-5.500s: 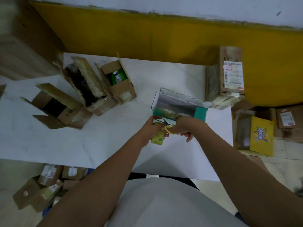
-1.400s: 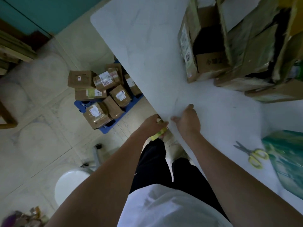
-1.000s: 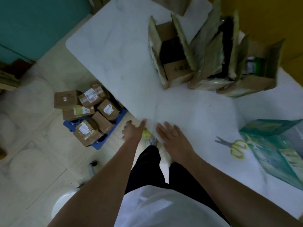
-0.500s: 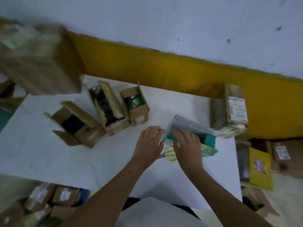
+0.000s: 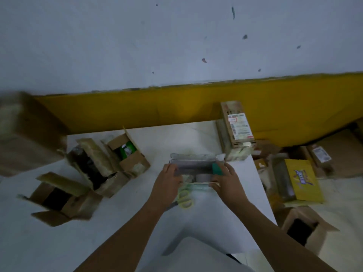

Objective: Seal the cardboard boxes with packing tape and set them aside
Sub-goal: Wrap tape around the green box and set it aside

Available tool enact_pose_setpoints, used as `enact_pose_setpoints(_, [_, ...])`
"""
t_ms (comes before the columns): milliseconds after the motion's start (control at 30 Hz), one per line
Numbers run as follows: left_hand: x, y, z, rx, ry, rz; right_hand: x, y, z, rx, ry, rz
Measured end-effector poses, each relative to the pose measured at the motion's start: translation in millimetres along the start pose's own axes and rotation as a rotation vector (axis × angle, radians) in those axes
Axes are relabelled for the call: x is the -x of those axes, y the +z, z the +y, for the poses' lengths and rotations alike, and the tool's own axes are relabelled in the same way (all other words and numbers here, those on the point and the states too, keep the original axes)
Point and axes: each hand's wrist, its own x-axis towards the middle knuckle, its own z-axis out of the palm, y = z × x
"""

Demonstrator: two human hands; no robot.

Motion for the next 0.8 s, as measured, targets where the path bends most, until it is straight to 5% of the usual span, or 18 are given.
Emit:
enact_pose_setpoints(267, [19.0, 9.6, 22.5, -0.071, -0.149, -0.001, -1.5, 6.7, -0.4, -0.076, 0.1, -0.085])
enact_pose_setpoints(367, [20.3, 11.2, 11.1, -0.32, -0.047, -0.228, 1.1, 7.5, -0.4, -0.051, 0.087, -0.11])
enact_pose_setpoints(433, [19.8, 6.2, 12.8, -0.279, -0.05, -0.272, -0.3, 8.6, -0.3, -0.052, 0.085, -0.122])
enact_pose_setpoints(533, [12.1, -4.5, 17.5, -0.166, -0.094, -0.236, -6.6, 10.8, 4.0, 0.046, 0.013, -0.168])
enact_pose_setpoints(667, [3.5, -9.5, 14.4, 0.063, -0.225, -0.029, -9.3, 0.9, 6.8, -0.161, 0.112, -0.028])
enact_pose_setpoints(800, [-7.0, -10.4, 13.4, -0.206, -0.205, 0.085, -19.5, -8.9, 13.6, -0.272, 0.187, 0.039])
